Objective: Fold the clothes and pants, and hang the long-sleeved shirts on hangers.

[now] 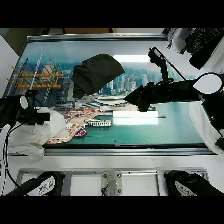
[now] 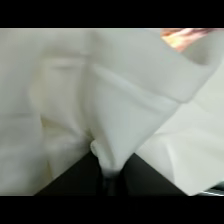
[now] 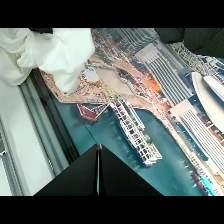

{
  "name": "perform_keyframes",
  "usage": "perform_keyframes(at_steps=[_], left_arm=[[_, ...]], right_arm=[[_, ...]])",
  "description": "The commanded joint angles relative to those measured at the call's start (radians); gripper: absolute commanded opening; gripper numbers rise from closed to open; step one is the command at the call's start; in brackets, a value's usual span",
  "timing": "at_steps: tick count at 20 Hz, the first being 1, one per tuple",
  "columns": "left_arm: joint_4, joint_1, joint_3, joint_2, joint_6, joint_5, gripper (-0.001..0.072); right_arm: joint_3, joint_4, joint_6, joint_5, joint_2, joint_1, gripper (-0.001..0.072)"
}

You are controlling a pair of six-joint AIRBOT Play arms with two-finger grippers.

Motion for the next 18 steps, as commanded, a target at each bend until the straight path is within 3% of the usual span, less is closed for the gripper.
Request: perform_keyframes(at_steps=[1,4,8,11,15,16,17,18], left_arm=[[-0.163,-0.211,0.125,0.127,0.014,-0.141,0.0014],[-0.256,-0.485,0.222,0.216,-0.010,-0.117,0.0014],[-0.249,-0.799,0.341,0.179,-0.088,0.006,0.0014],[-0.250,-0.911,0.460,0.019,-0.100,0.140,0.0015],[-0.256,-0.936,0.665,-0.256,-0.100,0.333,0.0015],[-0.254,-0.922,0.727,-0.314,-0.100,0.342,0.0160],[-0.255,-0.896,0.787,-0.363,-0.100,0.336,0.0587],[-0.255,-0.858,0.842,-0.396,-0.132,0.296,0.0719]], right_arm=[[0.000,0.074,0.001,0.002,-0.002,0.001,0.0026],[0.009,0.108,-0.019,-0.045,0.001,-0.020,0.0023],[0.017,0.082,0.110,-0.149,0.054,-0.177,0.0022],[0.017,-0.029,0.232,-0.187,0.106,-0.307,0.0022],[0.017,-0.228,0.365,-0.186,0.148,-0.423,0.0022],[0.017,-0.278,0.391,-0.186,0.155,-0.438,0.0022],[0.017,-0.324,0.415,-0.183,0.163,-0.451,0.0022],[0.017,-0.368,0.432,-0.179,0.170,-0.460,0.0022]])
